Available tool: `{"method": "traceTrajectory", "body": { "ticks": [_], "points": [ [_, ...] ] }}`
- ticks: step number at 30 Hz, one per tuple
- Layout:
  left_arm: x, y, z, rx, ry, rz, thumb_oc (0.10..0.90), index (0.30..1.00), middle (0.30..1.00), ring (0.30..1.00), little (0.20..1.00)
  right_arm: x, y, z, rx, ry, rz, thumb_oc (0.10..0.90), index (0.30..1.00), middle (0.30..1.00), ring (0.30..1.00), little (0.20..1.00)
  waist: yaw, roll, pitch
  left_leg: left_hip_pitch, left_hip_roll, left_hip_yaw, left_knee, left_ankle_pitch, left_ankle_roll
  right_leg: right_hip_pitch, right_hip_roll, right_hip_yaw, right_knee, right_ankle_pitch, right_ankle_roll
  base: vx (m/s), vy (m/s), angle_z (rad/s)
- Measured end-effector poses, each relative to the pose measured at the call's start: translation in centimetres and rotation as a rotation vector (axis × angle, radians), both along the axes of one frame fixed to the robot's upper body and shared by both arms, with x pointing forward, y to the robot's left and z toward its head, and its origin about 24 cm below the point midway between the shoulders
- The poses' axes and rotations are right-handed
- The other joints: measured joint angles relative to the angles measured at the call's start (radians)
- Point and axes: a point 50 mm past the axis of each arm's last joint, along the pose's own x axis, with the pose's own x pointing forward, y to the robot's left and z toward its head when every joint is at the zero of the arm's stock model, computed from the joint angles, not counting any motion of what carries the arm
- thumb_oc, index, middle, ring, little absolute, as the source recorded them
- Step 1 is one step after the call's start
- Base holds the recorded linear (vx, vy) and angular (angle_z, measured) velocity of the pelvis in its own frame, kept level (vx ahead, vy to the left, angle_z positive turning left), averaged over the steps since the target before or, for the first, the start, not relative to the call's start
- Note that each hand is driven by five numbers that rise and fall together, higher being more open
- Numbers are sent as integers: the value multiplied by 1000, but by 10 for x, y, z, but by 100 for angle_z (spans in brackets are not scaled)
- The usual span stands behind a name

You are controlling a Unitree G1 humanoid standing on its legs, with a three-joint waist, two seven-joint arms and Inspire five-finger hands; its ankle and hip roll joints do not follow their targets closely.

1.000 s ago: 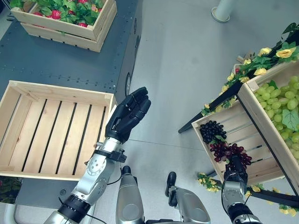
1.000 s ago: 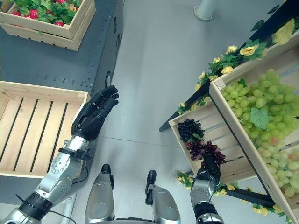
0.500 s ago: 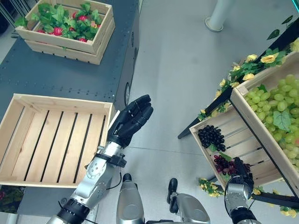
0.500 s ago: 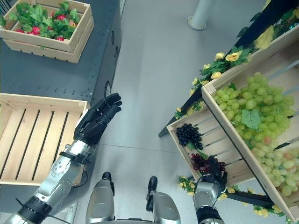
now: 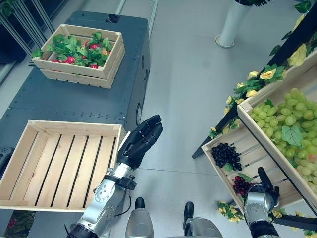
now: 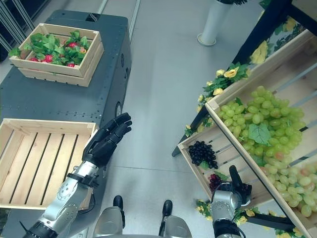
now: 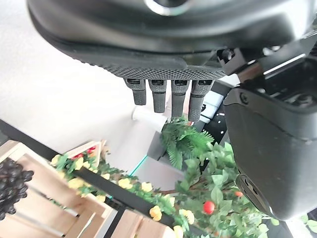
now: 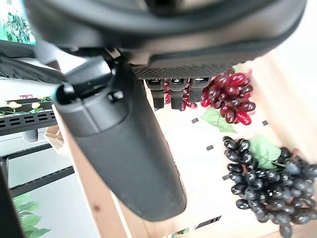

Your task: Pick up the fruits from the basket on one side to the basket on the other side

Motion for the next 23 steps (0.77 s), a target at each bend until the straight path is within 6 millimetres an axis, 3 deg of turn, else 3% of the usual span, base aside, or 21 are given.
{"method": "traceTrajectory", "body": {
  "ticks": [6,12,17,23],
  "points": [
    [-1,-9,-2,-48,3,8,800,900,900,900,900,9,8,14,-133,-24,198,800,900,900,900,900,-11,13,-3,17,-2,10,-36,15,-3,4,1,2,-18,8,-4,-3,84,-5],
    [-9,-17,-13,-135,64,22,800,900,900,900,900,16,49,32,-207,-231,589,800,900,900,900,900,-23,34,-18,66,-8,25,-95,34,-5,25,-1,10,-31,8,-4,-30,136,-5],
    [-20,-19,-32,-208,175,9,800,900,900,900,900,12,77,24,-216,-288,883,800,900,900,900,900,-18,43,-80,82,-28,16,-162,63,0,25,-11,6,-48,9,-1,-74,155,5],
    [-27,-18,-57,-239,338,3,800,900,900,900,900,10,89,19,-189,-317,974,800,900,900,900,900,-15,43,-123,90,-50,-14,-205,87,8,42,-25,-13,-69,9,9,-53,113,18]
  ]
}}
